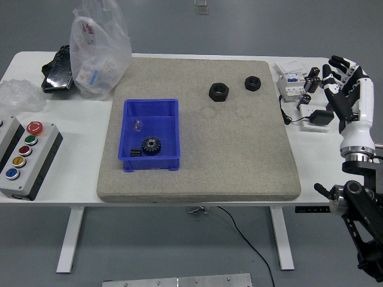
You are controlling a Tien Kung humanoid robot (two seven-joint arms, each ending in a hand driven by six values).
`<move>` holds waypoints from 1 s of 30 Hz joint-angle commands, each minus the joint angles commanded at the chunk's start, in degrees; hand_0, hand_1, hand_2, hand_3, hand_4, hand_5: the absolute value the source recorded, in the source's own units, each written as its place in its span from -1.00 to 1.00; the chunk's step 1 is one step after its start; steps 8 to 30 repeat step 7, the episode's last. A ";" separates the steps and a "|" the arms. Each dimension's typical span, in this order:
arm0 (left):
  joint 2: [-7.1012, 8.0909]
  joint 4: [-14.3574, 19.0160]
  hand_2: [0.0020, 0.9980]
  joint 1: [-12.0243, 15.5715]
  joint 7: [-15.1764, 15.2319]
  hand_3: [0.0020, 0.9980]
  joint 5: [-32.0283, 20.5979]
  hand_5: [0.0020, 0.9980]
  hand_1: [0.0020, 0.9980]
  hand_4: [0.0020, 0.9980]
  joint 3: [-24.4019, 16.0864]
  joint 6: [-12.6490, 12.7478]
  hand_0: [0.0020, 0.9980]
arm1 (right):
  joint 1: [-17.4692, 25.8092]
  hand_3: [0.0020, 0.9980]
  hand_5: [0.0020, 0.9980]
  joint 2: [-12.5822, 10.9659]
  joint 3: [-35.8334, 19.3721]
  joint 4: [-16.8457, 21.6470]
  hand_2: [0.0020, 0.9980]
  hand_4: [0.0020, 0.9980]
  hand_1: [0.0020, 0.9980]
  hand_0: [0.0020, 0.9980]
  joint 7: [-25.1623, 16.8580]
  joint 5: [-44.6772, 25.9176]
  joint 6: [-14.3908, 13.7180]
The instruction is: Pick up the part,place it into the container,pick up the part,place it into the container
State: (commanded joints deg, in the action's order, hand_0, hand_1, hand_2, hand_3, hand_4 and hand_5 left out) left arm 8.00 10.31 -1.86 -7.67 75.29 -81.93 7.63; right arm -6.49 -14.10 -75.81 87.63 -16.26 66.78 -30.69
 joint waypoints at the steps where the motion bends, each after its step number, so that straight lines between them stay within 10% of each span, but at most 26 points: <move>1: -0.07 0.00 0.11 0.07 0.04 0.25 0.03 -0.31 0.11 0.45 -0.27 0.05 0.29 | 0.06 0.32 -0.14 0.10 -0.30 0.03 0.37 0.42 0.26 0.15 -0.03 -0.11 0.06; 30: -0.74 0.00 0.11 0.50 0.01 0.25 0.40 -0.31 0.11 0.45 -1.40 0.15 0.29 | 0.89 0.32 -0.14 0.91 -2.00 0.00 0.37 0.42 0.26 0.15 -0.16 -0.93 0.40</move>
